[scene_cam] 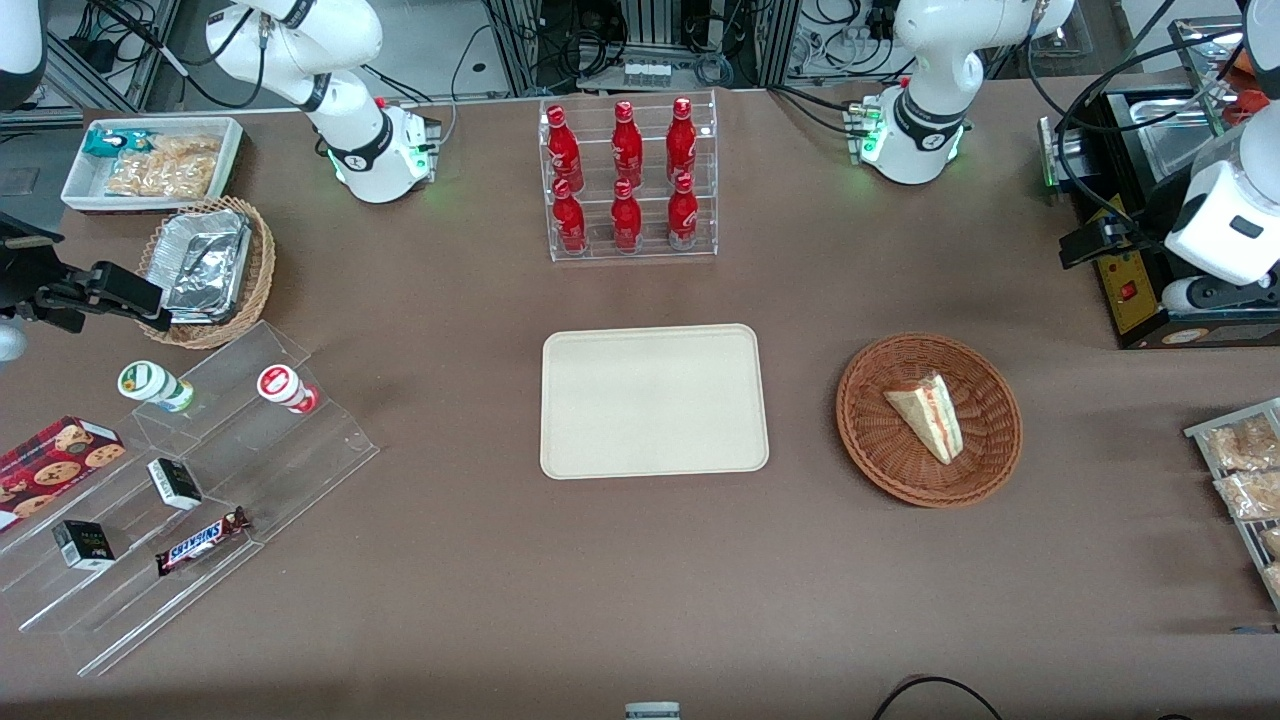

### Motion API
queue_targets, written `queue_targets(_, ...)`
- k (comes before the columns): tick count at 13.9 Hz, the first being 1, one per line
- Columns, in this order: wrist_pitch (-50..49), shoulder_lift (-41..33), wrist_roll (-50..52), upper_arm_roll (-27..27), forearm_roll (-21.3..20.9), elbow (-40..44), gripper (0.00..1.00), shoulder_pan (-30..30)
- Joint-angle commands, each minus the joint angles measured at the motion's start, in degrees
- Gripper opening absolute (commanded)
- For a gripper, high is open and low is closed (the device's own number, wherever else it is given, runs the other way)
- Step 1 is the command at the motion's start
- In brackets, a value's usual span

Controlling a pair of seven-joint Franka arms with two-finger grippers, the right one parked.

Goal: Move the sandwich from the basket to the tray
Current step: 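Move the open left gripper over the sandwich in the wicker basket and lower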

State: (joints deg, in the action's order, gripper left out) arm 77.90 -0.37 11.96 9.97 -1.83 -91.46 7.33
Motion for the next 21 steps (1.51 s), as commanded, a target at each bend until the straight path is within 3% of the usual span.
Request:
queue_targets(1,0.49,-0.25,0.17,0.58,-1.24,-2.91,1.0,0.67)
queue_targets(10,23.06,-0.51,12.36,0.84,-3.27,-23.3,1.0,0.14)
queue_targets(14,26.33,3.43,23.87,1.37,-3.35,-23.67,1.0,-1.52)
queue_targets(21,33.53,5.2,31.28,1.54,-3.79,-27.62,1.0,-2.06)
